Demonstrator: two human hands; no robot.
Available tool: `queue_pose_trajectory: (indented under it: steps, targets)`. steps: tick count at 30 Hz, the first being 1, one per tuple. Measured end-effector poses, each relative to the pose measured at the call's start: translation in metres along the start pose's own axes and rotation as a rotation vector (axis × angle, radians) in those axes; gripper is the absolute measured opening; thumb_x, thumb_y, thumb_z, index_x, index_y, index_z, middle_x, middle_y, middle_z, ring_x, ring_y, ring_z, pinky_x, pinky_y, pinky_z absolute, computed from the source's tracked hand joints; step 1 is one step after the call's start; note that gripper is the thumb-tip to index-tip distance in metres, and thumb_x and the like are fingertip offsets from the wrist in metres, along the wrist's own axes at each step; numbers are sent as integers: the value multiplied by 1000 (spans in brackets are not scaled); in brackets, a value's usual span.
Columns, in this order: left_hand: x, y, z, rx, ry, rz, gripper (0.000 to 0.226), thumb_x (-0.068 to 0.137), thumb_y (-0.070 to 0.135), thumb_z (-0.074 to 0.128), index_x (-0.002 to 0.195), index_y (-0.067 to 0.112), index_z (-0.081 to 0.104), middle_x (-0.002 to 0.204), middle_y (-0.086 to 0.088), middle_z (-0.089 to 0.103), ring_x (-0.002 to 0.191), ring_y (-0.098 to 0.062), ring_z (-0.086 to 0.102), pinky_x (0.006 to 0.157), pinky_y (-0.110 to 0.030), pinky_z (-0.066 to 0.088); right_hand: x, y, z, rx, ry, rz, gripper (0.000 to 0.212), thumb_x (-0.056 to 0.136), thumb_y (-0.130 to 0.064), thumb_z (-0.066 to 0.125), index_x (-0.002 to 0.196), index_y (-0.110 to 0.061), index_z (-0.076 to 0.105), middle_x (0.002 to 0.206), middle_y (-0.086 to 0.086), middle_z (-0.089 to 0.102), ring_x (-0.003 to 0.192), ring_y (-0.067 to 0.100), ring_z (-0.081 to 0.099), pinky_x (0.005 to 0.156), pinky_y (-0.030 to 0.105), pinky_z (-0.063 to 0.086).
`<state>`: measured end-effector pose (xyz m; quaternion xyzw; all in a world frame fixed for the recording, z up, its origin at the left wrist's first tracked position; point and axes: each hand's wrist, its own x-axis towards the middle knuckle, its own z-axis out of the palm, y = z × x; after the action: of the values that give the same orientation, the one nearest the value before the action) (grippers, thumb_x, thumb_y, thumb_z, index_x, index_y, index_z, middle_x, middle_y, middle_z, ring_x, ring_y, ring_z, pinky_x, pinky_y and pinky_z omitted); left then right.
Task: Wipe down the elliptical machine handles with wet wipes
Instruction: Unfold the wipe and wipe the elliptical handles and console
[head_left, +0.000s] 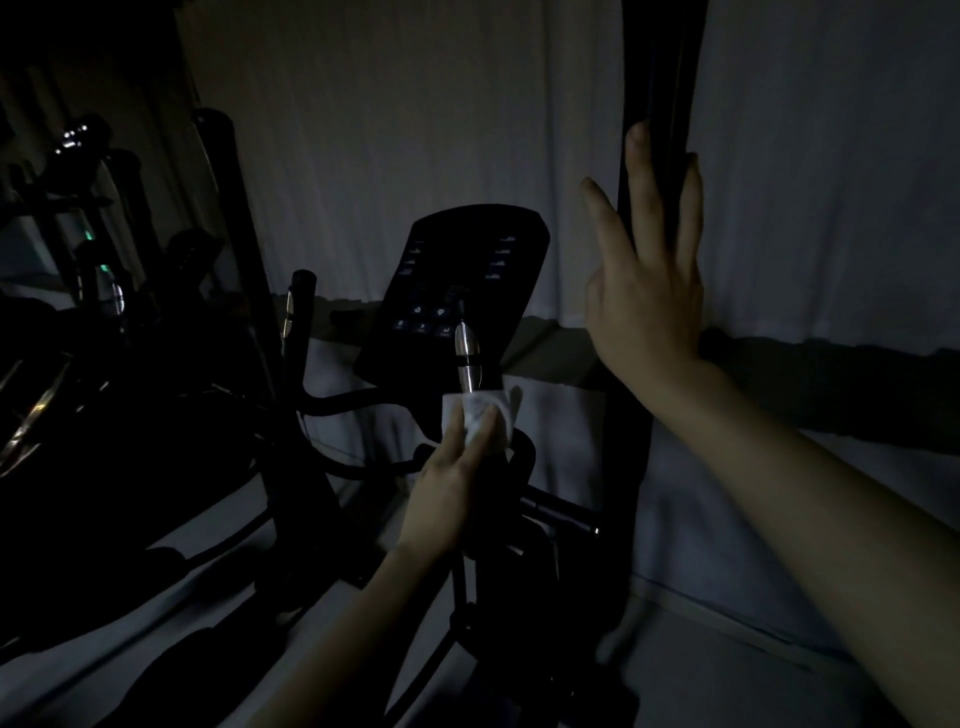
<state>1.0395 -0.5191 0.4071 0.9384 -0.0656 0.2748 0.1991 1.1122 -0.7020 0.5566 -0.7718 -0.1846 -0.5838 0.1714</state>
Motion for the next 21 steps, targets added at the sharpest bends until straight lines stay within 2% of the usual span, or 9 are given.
queue_pose_trajectory:
  steps: [3, 5, 8, 9, 12, 14, 17, 19, 21]
  targets:
    - [-6, -7, -10, -19, -36, -28, 73, 80, 42, 16, 151, 32, 32, 159, -11, 26, 129, -36, 49, 94, -43, 53, 1, -1, -2, -14, -17, 18, 70, 87, 4, 37, 150, -27, 33, 164, 6, 14, 148, 43, 10, 114, 47, 33]
    - [-6, -16, -17, 36, -20, -11, 65, 86, 42, 17, 149, 38, 30, 151, -7, 38, 135, -35, 42, 101, -52, 47, -4, -5, -6, -11, -61, 14, 67, 86, -5, 37, 150, -25, 33, 164, 8, 14, 148, 45, 7, 119, 59, 13]
    - [-6, -20, -29, 176, -18, -51, 69, 84, 42, 16, 143, 24, 47, 151, -6, 41, 146, -46, 14, 112, -67, 22, -24, -17, -8, 38, -82, -82, 66, 82, -11, 41, 148, -20, 39, 162, 10, 21, 149, 40, 8, 120, 57, 3]
    - [-6, -19, -33, 180, 2, -35, 68, 85, 41, 18, 140, 21, 52, 151, -7, 43, 147, -45, 14, 113, -66, 22, -32, -21, -6, 92, -76, -125, 65, 82, -8, 45, 146, -17, 43, 160, 10, 26, 149, 39, 11, 121, 55, 4]
    - [-9, -24, -40, 73, 9, 27, 63, 88, 41, 23, 135, 18, 57, 149, -8, 44, 137, -32, 41, 103, -47, 46, -52, -32, 4, 316, -137, -210, 53, 85, -2, 50, 137, -8, 53, 152, 12, 41, 147, 33, 22, 120, 46, 22]
    - [-12, -27, -43, 22, -3, 65, 60, 87, 40, 26, 133, 18, 59, 146, -8, 46, 126, -26, 53, 94, -36, 52, -61, -35, 10, 434, -248, -191, 46, 88, -1, 52, 133, -7, 57, 145, 11, 48, 141, 28, 35, 116, 33, 30]
    - [-15, -33, -45, -60, 2, 146, 55, 87, 46, 36, 128, 21, 61, 142, -4, 50, 121, -19, 55, 94, -31, 52, -75, -38, 17, 567, -466, -90, 40, 88, -2, 58, 127, -10, 62, 135, 4, 53, 127, 19, 46, 107, 9, 27]
    - [-17, -36, -49, -184, 16, 135, 47, 86, 48, 42, 120, 25, 64, 138, -4, 53, 121, -18, 55, 95, -30, 51, -83, -37, 20, 659, -585, -12, 34, 88, -3, 61, 121, -11, 65, 125, -2, 56, 120, 12, 51, 102, 15, 38]
    - [-19, -36, -53, -245, 66, 165, 39, 84, 41, 46, 108, 20, 69, 131, -8, 55, 117, -21, 55, 94, -15, 46, -91, -35, 23, 743, -697, 70, 30, 88, -5, 64, 117, -13, 67, 120, -6, 57, 115, 10, 55, 95, 25, 45]
